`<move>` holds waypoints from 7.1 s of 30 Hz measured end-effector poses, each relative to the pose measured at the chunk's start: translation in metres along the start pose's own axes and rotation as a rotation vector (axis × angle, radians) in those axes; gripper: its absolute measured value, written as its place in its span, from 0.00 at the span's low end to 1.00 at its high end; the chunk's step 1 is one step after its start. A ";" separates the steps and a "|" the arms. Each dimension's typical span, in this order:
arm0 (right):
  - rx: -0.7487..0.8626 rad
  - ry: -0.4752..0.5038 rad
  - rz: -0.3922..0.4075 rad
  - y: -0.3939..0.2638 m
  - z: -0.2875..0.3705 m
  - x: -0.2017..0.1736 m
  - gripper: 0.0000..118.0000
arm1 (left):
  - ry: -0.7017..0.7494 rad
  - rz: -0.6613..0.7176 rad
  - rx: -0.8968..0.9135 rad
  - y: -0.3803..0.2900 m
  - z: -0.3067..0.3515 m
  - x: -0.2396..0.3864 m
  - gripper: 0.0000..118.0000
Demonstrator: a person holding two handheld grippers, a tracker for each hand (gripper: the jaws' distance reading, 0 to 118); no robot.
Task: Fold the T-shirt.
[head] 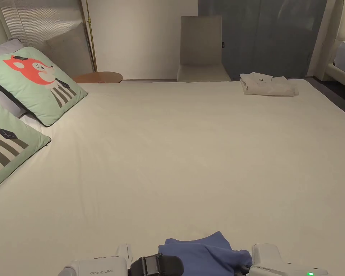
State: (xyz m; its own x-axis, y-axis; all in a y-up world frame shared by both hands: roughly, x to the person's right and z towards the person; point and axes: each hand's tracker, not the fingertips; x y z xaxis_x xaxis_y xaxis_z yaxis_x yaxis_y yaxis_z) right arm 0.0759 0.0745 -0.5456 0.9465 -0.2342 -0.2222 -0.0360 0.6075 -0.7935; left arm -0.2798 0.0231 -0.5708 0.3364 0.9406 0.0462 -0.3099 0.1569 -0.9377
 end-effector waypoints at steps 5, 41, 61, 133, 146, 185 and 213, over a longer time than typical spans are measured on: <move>0.035 0.052 -0.071 -0.007 0.005 0.012 0.00 | 0.132 0.015 0.016 0.000 -0.023 -0.010 0.27; 0.163 0.097 0.009 0.059 0.018 -0.098 0.00 | 0.646 0.115 0.257 0.115 0.350 -0.037 0.48; 0.241 0.084 -0.021 0.048 0.057 -0.069 0.00 | 0.771 -0.285 0.389 0.015 0.238 0.090 0.00; 1.050 -0.436 0.174 0.094 0.200 -0.049 1.00 | 0.764 -1.083 1.175 -0.059 0.029 0.283 0.94; 1.041 -0.414 0.171 0.090 0.201 -0.047 1.00 | 0.776 -1.077 1.160 -0.059 0.029 0.283 0.94; 0.925 -0.483 0.051 0.105 0.209 -0.055 1.00 | 0.731 -1.042 1.172 -0.064 0.038 0.290 0.94; 0.904 -0.437 0.039 0.102 0.221 -0.055 1.00 | 0.717 -1.041 1.144 -0.067 0.035 0.292 0.94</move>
